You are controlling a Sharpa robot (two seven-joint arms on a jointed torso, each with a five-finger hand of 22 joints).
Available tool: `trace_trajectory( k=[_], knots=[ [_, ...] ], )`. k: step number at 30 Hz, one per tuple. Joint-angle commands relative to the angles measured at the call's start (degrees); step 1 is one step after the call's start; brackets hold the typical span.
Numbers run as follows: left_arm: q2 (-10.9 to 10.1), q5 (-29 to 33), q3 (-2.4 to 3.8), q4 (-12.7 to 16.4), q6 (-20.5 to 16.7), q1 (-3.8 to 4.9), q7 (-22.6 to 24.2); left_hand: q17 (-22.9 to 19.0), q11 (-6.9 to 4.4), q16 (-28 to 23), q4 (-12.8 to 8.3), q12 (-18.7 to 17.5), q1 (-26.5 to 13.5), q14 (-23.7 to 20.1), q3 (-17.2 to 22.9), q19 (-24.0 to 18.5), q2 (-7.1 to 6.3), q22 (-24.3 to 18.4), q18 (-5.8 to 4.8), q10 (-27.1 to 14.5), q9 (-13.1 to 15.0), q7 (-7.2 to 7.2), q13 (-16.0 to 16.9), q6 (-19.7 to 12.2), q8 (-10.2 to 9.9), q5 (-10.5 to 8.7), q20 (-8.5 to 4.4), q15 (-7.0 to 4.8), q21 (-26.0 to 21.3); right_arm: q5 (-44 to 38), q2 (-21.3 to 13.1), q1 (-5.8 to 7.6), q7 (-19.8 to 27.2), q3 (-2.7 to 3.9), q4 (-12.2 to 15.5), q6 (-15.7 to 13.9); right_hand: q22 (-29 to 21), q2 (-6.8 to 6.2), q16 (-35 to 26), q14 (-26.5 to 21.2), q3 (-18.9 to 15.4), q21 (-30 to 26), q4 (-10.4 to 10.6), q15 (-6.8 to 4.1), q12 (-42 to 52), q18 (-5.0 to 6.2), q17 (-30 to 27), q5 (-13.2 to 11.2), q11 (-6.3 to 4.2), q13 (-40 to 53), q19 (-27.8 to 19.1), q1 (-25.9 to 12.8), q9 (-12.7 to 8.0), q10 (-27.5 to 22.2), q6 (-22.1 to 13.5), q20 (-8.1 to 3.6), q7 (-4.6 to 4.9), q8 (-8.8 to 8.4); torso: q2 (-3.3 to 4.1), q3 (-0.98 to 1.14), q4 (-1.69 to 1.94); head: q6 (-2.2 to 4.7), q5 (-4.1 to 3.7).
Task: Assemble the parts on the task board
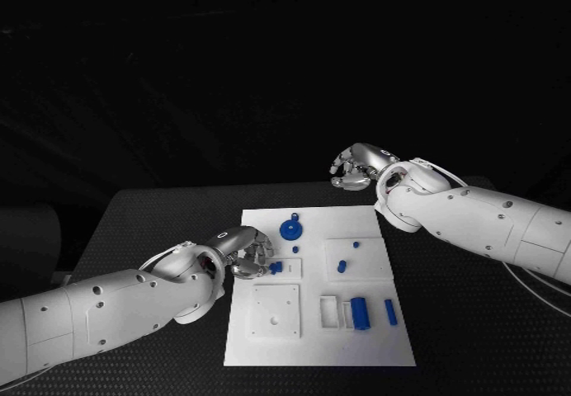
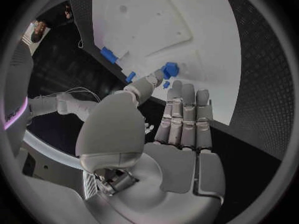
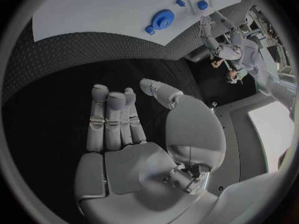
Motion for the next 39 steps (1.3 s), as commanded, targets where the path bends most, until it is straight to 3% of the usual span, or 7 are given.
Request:
trace_trajectory(
  k=[1, 2, 10, 31, 39],
  knots=[
    [0.38, -1.9, 0.01, -0.21, 1.96, 0.02, 0.51, 0.08, -0.02, 0.21, 0.36, -0.18, 0.15, 0.18, 0.03, -0.17, 0.04, 0.11, 0.32, 0.36, -0.1, 0.49, -0.11, 0.01, -0.2, -0.2, -1.48, 0.17, -0.3, -0.07, 0.05, -0.02, 0.55, 0.03, -0.01, 0.63, 0.06, 0.21, -0.21, 0.28, -0.13, -0.22, -0.19, 0.2, 0.06, 0.88, 0.09, 0.23, 0.2, -0.1, 0.05, -0.52, 0.06, -0.17, 0.09, 0.21, 0.39, -0.3, -0.01, 0.01, -0.03, -0.08, -0.1],
    [0.56, -1.9, 0.01, -0.34, 2.12, 0.02, 0.35, 0.22, -0.12, 0.45, 0.83, -0.21, 0.01, 0.29, -0.07, -0.05, 0.32, 0.22, 0.36, 0.66, -0.21, 1.04, -0.24, 0.32, -0.18, -0.24, -1.54, 0.1, -0.28, -0.07, 0.05, -0.02, 0.55, 0.03, -0.01, 0.64, 0.07, 0.22, -0.21, 0.28, -0.13, -0.22, -0.19, 0.2, 0.07, 0.88, 0.09, 0.23, 0.2, -0.11, 0.05, -0.52, 0.06, -0.16, 0.08, 0.21, 0.39, -0.3, -0.03, 0.04, -0.03, -0.09, -0.07],
    [1.11, -2.03, -0.01, -0.89, 3.59, 0.01, -0.67, 0.49, -0.32, 0.95, 1.59, -0.07, -0.15, 0.53, -0.2, 0.22, 0.81, 0.46, 0.4, 1.27, -0.44, 1.53, -0.36, 0.66, -0.26, -0.18, -1.68, -0.1, -0.19, -0.07, 0.15, -0.02, 0.58, 0.03, 0.03, 0.67, 0.07, 0.23, -0.21, 0.28, -0.13, -0.22, -0.2, 0.2, 0.07, 0.88, 0.1, 0.24, 0.2, -0.12, 0.06, -0.52, 0.06, -0.16, 0.08, 0.21, 0.39, -0.3, -0.07, 0.01, 0.03, -0.28, -0.23],
    [2.11, -2.25, -0.01, -2.0, 4.95, -0.01, -2.16, 1.09, -0.47, 2.02, 2.6, 0.48, 0.13, 0.36, -0.25, 0.41, 2.55, 1.07, 0.28, 1.5, -1.01, 1.57, -0.29, 1.39, -0.5, 0.05, -1.94, -0.4, -0.09, -0.07, 0.16, -0.02, 0.62, 0.03, 0.06, 0.63, 0.1, 0.28, -0.24, 0.32, -0.15, -0.25, -0.2, 0.2, 0.13, 0.88, 0.13, 0.27, 0.2, -0.18, 0.1, -0.55, 0.07, -0.14, 0.09, 0.2, 0.38, -0.29, -0.06, 0.01, 0.01, -0.32, -0.34],
    [2.09, -1.04, 0.02, -1.99, 5.82, -0.01, -2.33, 1.19, -0.36, 2.27, 4.23, 0.72, -1.33, 0.06, -0.89, 0.39, 1.76, 1.34, 0.2, 1.12, -1.61, 1.88, -0.31, 0.76, -1.26, -0.01, -2.07, -0.44, -0.36, -0.07, 0.1, -0.02, 0.61, 0.03, 0.09, 0.63, 0.11, 0.29, -0.25, 0.33, -0.15, -0.27, -0.21, 0.2, 0.15, 0.88, 0.15, 0.28, 0.2, -0.21, 0.12, -0.56, 0.08, -0.14, 0.09, 0.2, 0.38, -0.29, -0.08, 0.04, 0.04, -0.43, -0.46]
  ],
)
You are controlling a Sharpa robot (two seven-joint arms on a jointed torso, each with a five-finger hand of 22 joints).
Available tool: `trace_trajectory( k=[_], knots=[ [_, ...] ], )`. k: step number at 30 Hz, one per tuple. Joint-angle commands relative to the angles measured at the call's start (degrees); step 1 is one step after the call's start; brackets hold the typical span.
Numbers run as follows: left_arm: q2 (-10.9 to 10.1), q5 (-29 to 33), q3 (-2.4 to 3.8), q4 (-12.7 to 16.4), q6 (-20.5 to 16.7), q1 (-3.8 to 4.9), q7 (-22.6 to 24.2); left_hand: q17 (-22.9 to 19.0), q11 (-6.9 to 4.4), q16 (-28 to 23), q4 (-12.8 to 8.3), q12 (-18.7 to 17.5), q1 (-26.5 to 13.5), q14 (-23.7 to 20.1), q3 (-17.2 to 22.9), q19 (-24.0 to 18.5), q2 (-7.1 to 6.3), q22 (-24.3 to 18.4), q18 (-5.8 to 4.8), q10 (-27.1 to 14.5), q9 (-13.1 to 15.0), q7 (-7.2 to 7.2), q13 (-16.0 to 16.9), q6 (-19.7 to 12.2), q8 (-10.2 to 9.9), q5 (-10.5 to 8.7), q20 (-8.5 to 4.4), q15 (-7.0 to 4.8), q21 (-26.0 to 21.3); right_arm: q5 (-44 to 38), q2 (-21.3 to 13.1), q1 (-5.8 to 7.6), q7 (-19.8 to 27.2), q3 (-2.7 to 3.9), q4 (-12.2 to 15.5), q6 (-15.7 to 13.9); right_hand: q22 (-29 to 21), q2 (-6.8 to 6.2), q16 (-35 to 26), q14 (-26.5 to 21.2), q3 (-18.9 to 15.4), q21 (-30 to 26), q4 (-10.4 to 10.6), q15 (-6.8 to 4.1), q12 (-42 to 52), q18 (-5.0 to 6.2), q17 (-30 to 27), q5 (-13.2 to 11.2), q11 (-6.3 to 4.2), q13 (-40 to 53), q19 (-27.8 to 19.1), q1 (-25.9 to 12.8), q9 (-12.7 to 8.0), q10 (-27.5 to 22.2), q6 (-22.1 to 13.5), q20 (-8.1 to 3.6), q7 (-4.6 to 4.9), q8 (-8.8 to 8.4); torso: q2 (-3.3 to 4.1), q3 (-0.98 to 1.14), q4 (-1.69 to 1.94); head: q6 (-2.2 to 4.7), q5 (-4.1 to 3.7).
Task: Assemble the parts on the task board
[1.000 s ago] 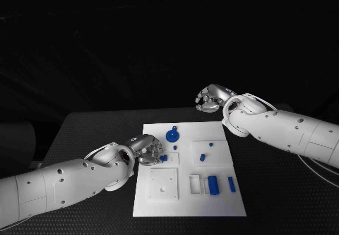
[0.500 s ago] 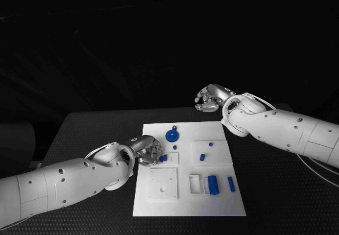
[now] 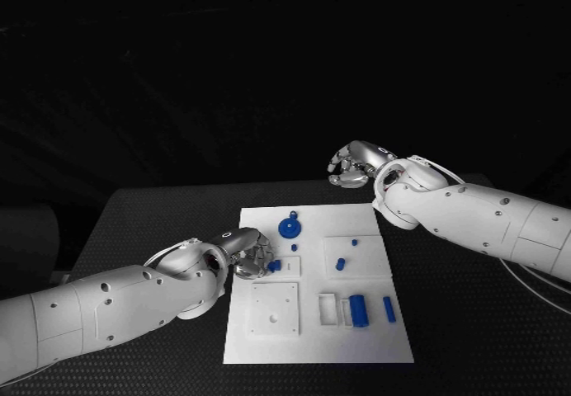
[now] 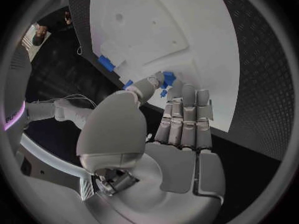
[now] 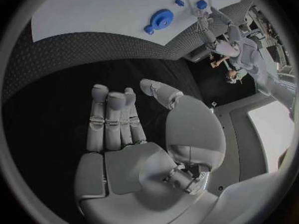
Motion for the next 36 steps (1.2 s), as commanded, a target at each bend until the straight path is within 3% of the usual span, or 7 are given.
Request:
trace_trajectory(
  k=[1, 7, 20, 27, 32, 36],
  knots=[
    [0.15, 0.81, 0.03, 0.09, 1.62, 0.02, -0.15, 0.1, 0.14, 0.31, 1.62, 0.52, -1.68, -0.21, -0.35, 0.38, -0.59, 0.18, 0.17, -0.3, -0.31, 0.39, -0.03, -0.15, -0.56, 0.03, -2.08, -0.23, -0.46, -0.14, 0.02, -0.02, 0.49, 0.03, 0.05, 0.53, 0.07, 0.07, -0.25, 0.33, -0.15, -0.27, -0.21, 0.2, 0.16, 0.87, 0.06, 0.33, 0.2, -0.06, 0.12, -0.33, 0.09, -0.14, -0.03, 0.2, 0.51, -0.29, 0.0, 0.01, 0.01, -0.04, -0.06],
    [0.3, 1.86, 0.03, 0.19, 2.01, 0.02, -0.1, 0.05, 0.17, 0.4, 4.57, 0.8, -4.81, -0.39, -1.2, 0.4, -0.96, 0.44, 0.14, -0.63, -0.69, 0.39, -0.1, -0.01, -0.87, 0.12, -2.14, -0.27, -0.93, -0.14, 0.06, -0.02, 0.51, 0.03, 0.04, 0.57, 0.07, 0.07, -0.26, 0.34, -0.16, -0.27, -0.21, 0.2, 0.17, 0.87, 0.07, 0.33, 0.2, -0.08, 0.13, -0.34, 0.1, -0.13, -0.03, 0.2, 0.51, -0.28, -0.03, 0.03, 0.02, -0.15, -0.06],
    [0.39, 2.03, 0.06, -0.24, 2.67, 0.03, -0.61, -0.01, 0.28, 0.41, 6.02, 0.9, -5.39, -0.56, -0.99, 0.37, -0.54, 0.68, 0.2, -1.02, -1.05, 0.6, -0.2, -0.59, -1.41, 0.16, -2.19, -0.3, -1.24, -0.14, 0.05, -0.02, 0.51, 0.03, 0.04, 0.62, 0.09, 0.11, -0.28, 0.37, -0.15, -0.29, -0.21, 0.2, 0.21, 0.87, 0.1, 0.35, 0.19, -0.12, 0.16, -0.34, 0.11, -0.11, -0.01, 0.19, 0.5, -0.27, 0.0, 0.01, 0.0, -0.06, -0.12],
    [0.31, 1.3, 0.06, -0.12, 3.21, 0.03, -0.94, -0.03, 0.54, 0.57, 2.19, 1.09, -0.17, -0.85, -0.13, 0.17, 1.65, 1.4, 0.18, -1.76, -1.3, 0.88, -0.37, -1.1, -1.84, 0.77, -2.1, -0.23, -1.58, -0.13, 0.04, -0.03, 0.52, 0.03, 0.0, 0.68, 0.11, 0.13, -0.28, 0.39, -0.16, -0.3, -0.22, 0.19, 0.23, 0.87, 0.11, 0.36, 0.19, -0.14, 0.17, -0.34, 0.11, -0.11, -0.01, 0.19, 0.5, -0.27, -0.01, -0.01, -0.01, -0.12, -0.17],
    [0.45, 1.19, 0.05, -0.15, 2.98, 0.03, -0.7, -0.08, 0.74, 0.62, -1.17, 1.17, 2.41, -0.92, 0.33, 0.24, 1.75, 1.66, 0.03, -2.26, -1.37, 1.01, -0.5, -1.23, -1.95, 1.96, -1.97, -0.09, -1.79, -0.09, 0.07, -0.03, 0.55, 0.03, 0.01, 0.81, 0.11, 0.14, -0.29, 0.39, -0.16, -0.31, -0.21, 0.19, 0.24, 0.87, 0.12, 0.36, 0.19, -0.16, 0.18, -0.35, 0.11, -0.1, -0.01, 0.19, 0.5, -0.27, -0.02, 0.0, 0.05, -0.2, -0.21],
    [0.58, 1.18, 0.05, -0.36, 2.6, 0.03, -0.73, -0.09, 0.75, 0.63, -1.46, 1.19, 2.62, -0.91, 0.38, 0.27, 1.75, 1.68, 0.02, -2.3, -1.38, 0.96, -0.5, -1.26, -1.97, 1.97, -1.96, -0.09, -1.8, -0.08, 0.1, -0.03, 0.56, 0.03, 0.01, 0.8, 0.11, 0.14, -0.29, 0.39, -0.16, -0.31, -0.21, 0.19, 0.24, 0.87, 0.12, 0.36, 0.19, -0.16, 0.18, -0.35, 0.11, -0.1, -0.01, 0.19, 0.5, -0.27, -0.02, -0.02, 0.04, -0.12, -0.18]
  ],
)
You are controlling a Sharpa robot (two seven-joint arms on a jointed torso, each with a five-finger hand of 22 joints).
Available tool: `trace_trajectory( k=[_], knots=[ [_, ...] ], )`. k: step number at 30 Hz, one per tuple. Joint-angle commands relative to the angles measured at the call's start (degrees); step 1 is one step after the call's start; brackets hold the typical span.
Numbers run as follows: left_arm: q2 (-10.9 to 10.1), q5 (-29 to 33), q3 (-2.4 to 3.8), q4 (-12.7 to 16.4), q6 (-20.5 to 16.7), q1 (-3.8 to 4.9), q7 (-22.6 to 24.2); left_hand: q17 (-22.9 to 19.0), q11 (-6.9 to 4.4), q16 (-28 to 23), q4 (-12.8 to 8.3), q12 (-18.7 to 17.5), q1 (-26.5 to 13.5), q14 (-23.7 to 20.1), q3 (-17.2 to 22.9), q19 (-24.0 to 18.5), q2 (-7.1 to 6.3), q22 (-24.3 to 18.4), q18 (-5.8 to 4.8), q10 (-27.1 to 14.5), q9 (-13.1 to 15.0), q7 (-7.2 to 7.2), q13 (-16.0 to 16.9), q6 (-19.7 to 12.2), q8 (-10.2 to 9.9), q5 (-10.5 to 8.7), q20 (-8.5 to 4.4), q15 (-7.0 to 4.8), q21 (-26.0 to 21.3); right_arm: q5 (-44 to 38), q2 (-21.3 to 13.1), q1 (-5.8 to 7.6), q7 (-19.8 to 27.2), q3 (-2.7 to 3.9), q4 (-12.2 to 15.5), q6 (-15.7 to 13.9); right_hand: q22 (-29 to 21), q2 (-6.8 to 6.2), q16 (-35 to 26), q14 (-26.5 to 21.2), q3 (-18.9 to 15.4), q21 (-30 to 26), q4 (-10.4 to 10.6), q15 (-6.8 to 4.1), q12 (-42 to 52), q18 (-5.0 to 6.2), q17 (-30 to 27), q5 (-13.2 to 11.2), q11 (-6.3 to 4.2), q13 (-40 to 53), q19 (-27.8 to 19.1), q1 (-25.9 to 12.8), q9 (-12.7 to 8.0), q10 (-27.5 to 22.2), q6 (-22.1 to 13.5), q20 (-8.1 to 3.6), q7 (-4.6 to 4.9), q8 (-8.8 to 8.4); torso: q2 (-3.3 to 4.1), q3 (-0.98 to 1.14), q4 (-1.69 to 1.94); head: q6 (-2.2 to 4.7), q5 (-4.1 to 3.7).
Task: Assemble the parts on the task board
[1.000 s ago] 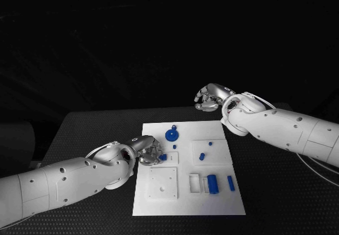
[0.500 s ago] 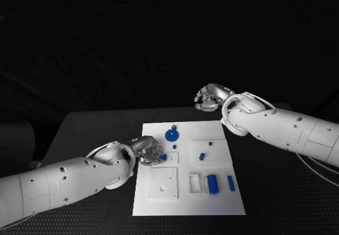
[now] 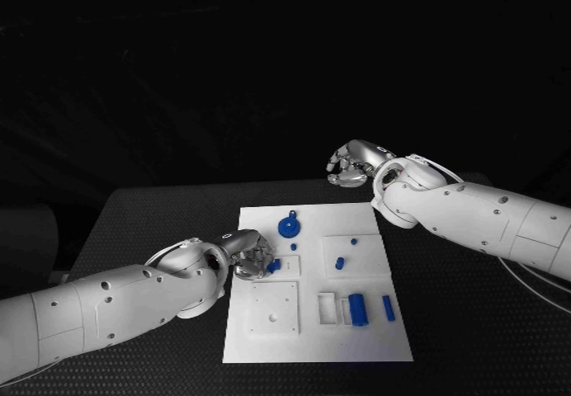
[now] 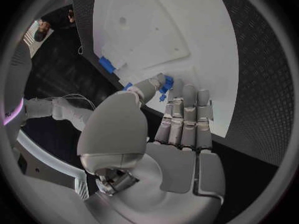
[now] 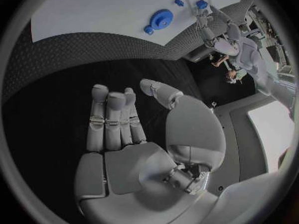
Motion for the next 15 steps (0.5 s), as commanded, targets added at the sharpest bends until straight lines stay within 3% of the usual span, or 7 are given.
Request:
trace_trajectory(
  k=[1, 4, 15],
  knots=[
    [0.25, -0.28, 0.02, -0.14, 0.21, 0.03, 0.05, -0.06, 0.02, 0.19, -0.55, 0.33, 0.64, -0.28, 0.05, 0.28, 0.04, 0.77, 0.06, -0.34, -0.06, 0.1, -0.07, -0.2, -0.32, 0.21, -1.97, 0.12, -0.41, -0.12, 0.05, -0.03, 0.5, 0.03, 0.04, 0.65, 0.07, 0.14, -0.29, 0.39, -0.16, -0.31, -0.21, 0.19, 0.24, 0.87, 0.07, 0.36, 0.19, -0.05, 0.18, -0.36, 0.08, -0.1, -0.05, 0.19, 0.31, -0.27, 0.0, 0.0, 0.0, 0.08, 0.03],
    [0.48, -0.28, 0.02, -0.28, 0.12, 0.02, 0.06, -0.05, 0.06, 0.31, -1.05, 0.32, 1.06, -0.09, 0.35, 0.52, 0.88, 0.83, 0.02, -0.59, -0.06, 0.12, -0.15, -0.22, -0.32, -0.43, -1.96, 0.1, -0.42, -0.09, 0.07, -0.03, 0.54, 0.03, 0.01, 0.71, 0.08, 0.17, -0.3, 0.4, -0.15, -0.31, -0.2, 0.19, 0.25, 0.87, 0.08, 0.37, 0.19, -0.06, 0.18, -0.36, 0.08, -0.09, -0.05, 0.19, 0.31, -0.27, -0.01, 0.01, -0.04, 0.09, 0.05],
    [0.87, -0.14, 0.0, -0.49, -0.36, 0.01, 0.04, -0.06, 0.07, 0.45, -1.33, 0.49, 0.79, 0.22, 0.28, 0.87, 0.91, 0.89, -0.02, -0.6, 0.03, 0.16, -0.23, 0.3, 0.01, -1.32, -2.02, 0.02, -0.47, -0.03, 0.13, -0.04, 0.6, 0.03, -0.02, 0.79, 0.1, 0.24, -0.31, 0.43, -0.16, -0.33, -0.14, 0.19, 0.3, 0.87, 0.1, 0.38, 0.19, -0.1, 0.22, -0.42, 0.09, -0.06, -0.04, 0.19, 0.31, -0.26, 0.01, 0.04, -0.05, 0.06, 0.05]
  ],
)
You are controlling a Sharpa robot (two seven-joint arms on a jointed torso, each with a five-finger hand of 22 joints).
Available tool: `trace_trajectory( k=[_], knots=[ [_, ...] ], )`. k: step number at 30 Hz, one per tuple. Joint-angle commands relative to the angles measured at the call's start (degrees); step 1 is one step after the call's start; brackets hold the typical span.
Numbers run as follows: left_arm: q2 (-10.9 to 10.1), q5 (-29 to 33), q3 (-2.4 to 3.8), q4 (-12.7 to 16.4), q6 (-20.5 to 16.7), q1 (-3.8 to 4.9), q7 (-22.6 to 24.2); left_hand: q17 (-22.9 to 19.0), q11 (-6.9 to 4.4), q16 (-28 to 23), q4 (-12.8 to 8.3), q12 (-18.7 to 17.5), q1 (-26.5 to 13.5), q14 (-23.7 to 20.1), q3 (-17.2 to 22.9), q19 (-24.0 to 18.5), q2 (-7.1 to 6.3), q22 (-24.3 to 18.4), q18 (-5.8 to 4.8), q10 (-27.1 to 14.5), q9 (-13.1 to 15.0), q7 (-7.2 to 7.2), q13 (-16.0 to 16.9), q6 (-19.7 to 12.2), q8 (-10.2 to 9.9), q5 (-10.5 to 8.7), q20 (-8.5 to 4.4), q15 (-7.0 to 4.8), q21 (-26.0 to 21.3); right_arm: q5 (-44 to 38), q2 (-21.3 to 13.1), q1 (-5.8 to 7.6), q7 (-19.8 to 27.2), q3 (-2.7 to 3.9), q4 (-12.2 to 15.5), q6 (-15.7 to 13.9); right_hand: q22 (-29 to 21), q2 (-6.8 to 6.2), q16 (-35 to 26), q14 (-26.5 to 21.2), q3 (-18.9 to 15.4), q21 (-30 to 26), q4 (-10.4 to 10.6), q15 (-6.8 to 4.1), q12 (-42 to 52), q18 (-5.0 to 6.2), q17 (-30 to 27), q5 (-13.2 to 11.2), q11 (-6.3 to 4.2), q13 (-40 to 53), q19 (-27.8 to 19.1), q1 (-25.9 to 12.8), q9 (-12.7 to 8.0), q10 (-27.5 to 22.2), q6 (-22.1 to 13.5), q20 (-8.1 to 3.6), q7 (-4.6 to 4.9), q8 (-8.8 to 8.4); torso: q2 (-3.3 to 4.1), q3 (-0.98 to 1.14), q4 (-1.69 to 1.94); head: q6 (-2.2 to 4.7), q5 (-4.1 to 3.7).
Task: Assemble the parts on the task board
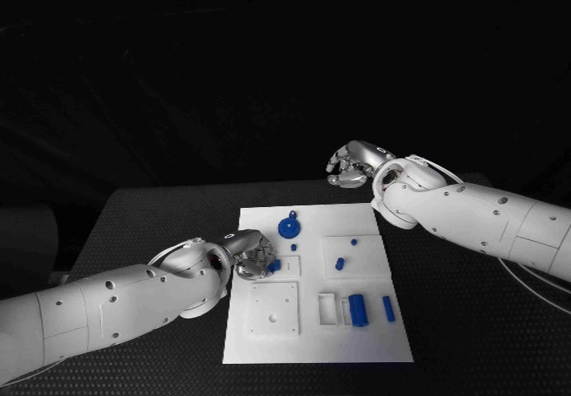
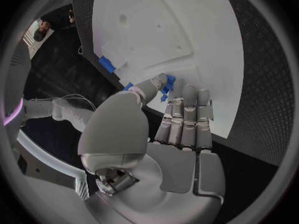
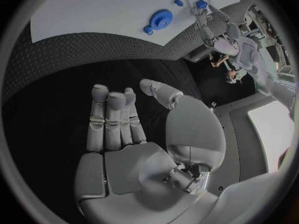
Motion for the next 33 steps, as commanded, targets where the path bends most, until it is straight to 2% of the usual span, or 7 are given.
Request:
trace_trajectory(
  k=[1, 5, 11, 15, 17, 23, 33],
  knots=[
    [0.1, -0.01, 0.02, 0.08, -0.16, 0.01, 0.11, -0.07, -0.11, 0.23, -0.01, 0.29, -0.02, 0.24, -0.13, 0.37, 0.04, 0.91, 0.03, -0.4, 0.0, 0.33, -0.09, 0.25, 0.28, -0.22, -1.94, 0.0, -0.25, -0.07, 0.03, -0.03, 0.53, 0.03, 0.01, 0.69, 0.07, 0.24, -0.31, 0.25, -0.17, -0.33, -0.14, 0.01, 0.3, 0.87, 0.09, 0.38, 0.19, -0.1, 0.22, -0.42, 0.1, -0.06, -0.12, 0.19, 0.39, -0.26, 0.0, 0.04, -0.02, -0.07, 0.01],
    [0.13, 0.03, 0.02, 0.15, 0.34, 0.01, 0.2, -0.1, -0.09, 0.27, -0.19, 0.35, -0.27, 0.39, -0.34, 0.54, -0.81, 0.92, 0.05, -0.45, -0.21, 0.04, -0.15, -0.64, -0.15, -0.28, -2.01, -0.07, -0.31, -0.06, 0.06, -0.03, 0.54, 0.03, 0.0, 0.73, 0.08, 0.24, -0.31, 0.26, -0.17, -0.33, -0.14, 0.01, 0.31, 0.87, 0.09, 0.38, 0.19, -0.11, 0.22, -0.43, 0.1, -0.05, -0.11, 0.19, 0.39, -0.25, 0.0, 0.02, 0.0, -0.05, -0.05],
    [0.02, -0.06, 0.01, 0.3, 1.21, 0.01, 0.62, -0.23, -0.04, 0.16, -0.52, 0.42, -0.12, 0.4, -0.44, 0.77, -3.57, 0.91, 0.01, -0.77, -0.72, -1.16, -0.35, -3.73, -1.44, -0.39, -2.08, -0.1, -0.63, -0.03, 0.05, -0.03, 0.54, 0.03, -0.01, 0.78, 0.08, 0.29, -0.33, 0.27, -0.16, -0.35, -0.11, 0.01, 0.33, 0.87, 0.1, 0.39, 0.19, -0.14, 0.23, -0.45, 0.1, -0.04, -0.11, 0.19, 0.39, -0.25, 0.0, 0.02, 0.06, -0.15, -0.13],
    [0.05, -0.08, -0.01, 0.15, 1.29, 0.0, 0.71, -0.26, 0.0, 0.14, -0.78, 0.48, 0.37, 0.32, -0.32, 0.75, -4.24, 0.96, -0.01, -0.87, -0.62, -1.72, -0.39, -3.86, -1.33, -0.4, -2.07, -0.07, -0.73, -0.02, 0.07, -0.03, 0.54, 0.03, -0.01, 0.78, 0.09, 0.31, -0.33, 0.27, -0.15, -0.35, -0.1, 0.01, 0.34, 0.87, 0.11, 0.39, 0.19, -0.14, 0.24, -0.46, 0.1, -0.04, -0.11, 0.19, 0.39, -0.25, 0.0, 0.01, 0.05, -0.14, -0.12],
    [0.12, -0.11, -0.01, 0.02, 1.47, 0.0, 0.63, -0.24, 0.0, 0.19, -0.76, 0.56, 0.47, 0.33, -0.25, 0.77, -4.07, 0.98, -0.03, -0.85, -0.5, -1.69, -0.38, -3.55, -1.09, -0.38, -2.06, -0.06, -0.74, -0.02, 0.12, -0.03, 0.56, 0.03, -0.02, 0.79, 0.09, 0.32, -0.34, 0.27, -0.15, -0.36, -0.09, 0.01, 0.34, 0.87, 0.11, 0.39, 0.18, -0.15, 0.24, -0.46, 0.1, -0.04, -0.11, 0.18, 0.39, -0.25, -0.01, 0.0, 0.05, -0.09, -0.08],
    [0.4, -0.87, -0.04, -0.51, 2.41, -0.08, 0.44, -0.03, -0.14, 0.69, -0.96, 1.26, 0.75, 0.33, -0.23, 0.76, -2.5, 1.16, -0.1, -0.84, 0.45, -0.04, -0.23, 0.45, 1.32, -0.2, -2.09, -0.14, -0.71, 0.01, 0.14, -0.03, 0.58, 0.03, 0.03, 0.88, 0.1, 0.33, -0.34, 0.28, -0.15, -0.37, -0.08, 0.01, 0.36, 0.87, 0.12, 0.39, 0.18, -0.17, 0.25, -0.47, 0.11, -0.03, -0.1, 0.18, 0.39, -0.25, 0.05, 0.01, 0.0, -0.1, -0.08],
    [0.57, -1.83, -0.06, -0.98, 2.15, -0.13, 0.19, 0.32, -0.65, 1.59, -1.03, 2.62, 0.5, 0.66, -0.18, 1.02, -0.38, 1.2, -0.18, -0.34, 0.84, -1.18, 0.24, 3.35, 2.66, 0.13, -2.34, -0.47, -0.41, 0.03, 0.19, -0.03, 0.59, 0.03, 0.01, 0.96, 0.12, 0.34, -0.36, 0.29, -0.15, -0.38, -0.07, 0.01, 0.38, 0.87, 0.13, 0.4, 0.18, -0.2, 0.26, -0.5, 0.11, -0.02, -0.09, 0.18, 0.38, -0.24, 0.01, 0.05, 0.03, -0.17, -0.05]
  ],
)
